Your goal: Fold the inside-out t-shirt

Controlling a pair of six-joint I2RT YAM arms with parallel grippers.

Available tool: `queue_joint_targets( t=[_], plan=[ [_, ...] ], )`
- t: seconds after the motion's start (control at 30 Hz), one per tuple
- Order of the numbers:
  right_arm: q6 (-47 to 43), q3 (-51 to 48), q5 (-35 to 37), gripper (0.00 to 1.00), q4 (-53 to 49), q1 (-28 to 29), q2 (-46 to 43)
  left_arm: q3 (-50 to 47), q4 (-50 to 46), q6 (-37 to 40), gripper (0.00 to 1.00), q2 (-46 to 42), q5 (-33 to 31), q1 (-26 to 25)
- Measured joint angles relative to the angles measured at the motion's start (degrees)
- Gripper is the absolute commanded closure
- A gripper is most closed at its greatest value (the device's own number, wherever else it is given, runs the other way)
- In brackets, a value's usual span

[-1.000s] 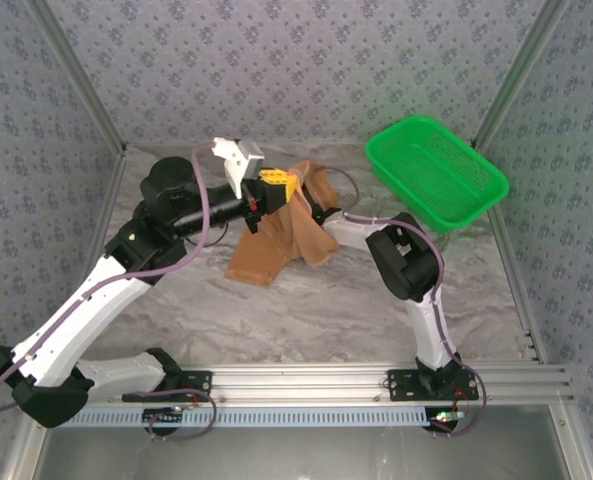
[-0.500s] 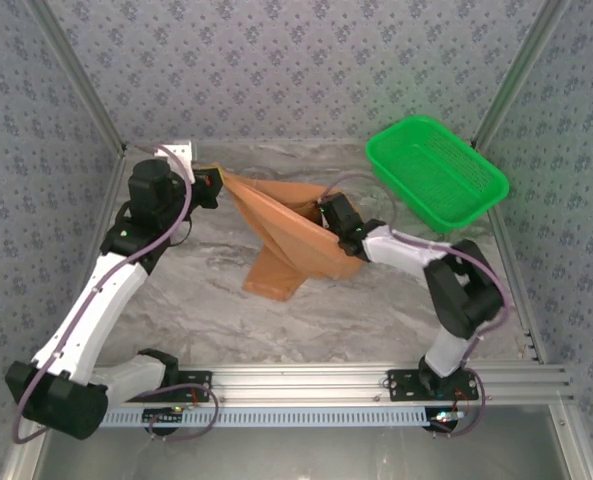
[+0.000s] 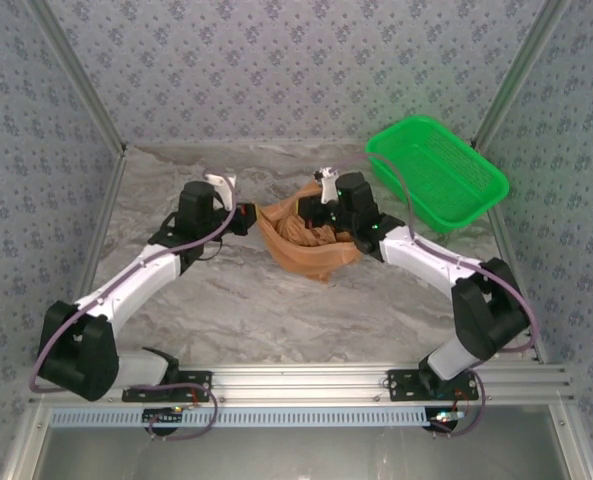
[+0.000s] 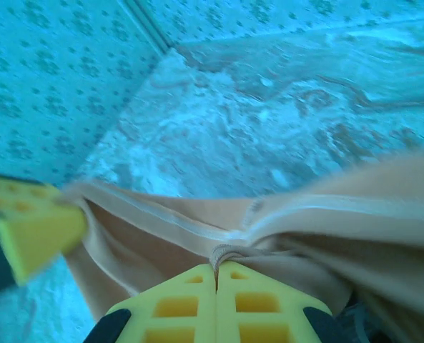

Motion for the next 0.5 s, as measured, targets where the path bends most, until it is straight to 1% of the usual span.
queue_joint_targets(
  t=[0.1,0.23,0.37,0.5],
  plan=[
    [1.6,1.05,-2.25,1.0,1.7,0.0,0.48,0.59,-0.07,-0.02,1.0,2.8,-2.36,-0.31],
    [1.7,1.11,-3.65,1.0,1.29,-0.44,-1.36,1.2,-1.33,-1.57,1.0,7.63,-5.05,1.97],
    [1.75,1.16,-4.96,1.0,1.25,-2.45,-4.74,0.44,-0.94,-2.1,1.0,9.97,-4.35,3.63],
    [3.72,1.84,-5.49,1.0,6.84,-4.07,-6.29,-3.39,0.7,-2.32,0.98,10.01,-1.92,2.82]
  ],
)
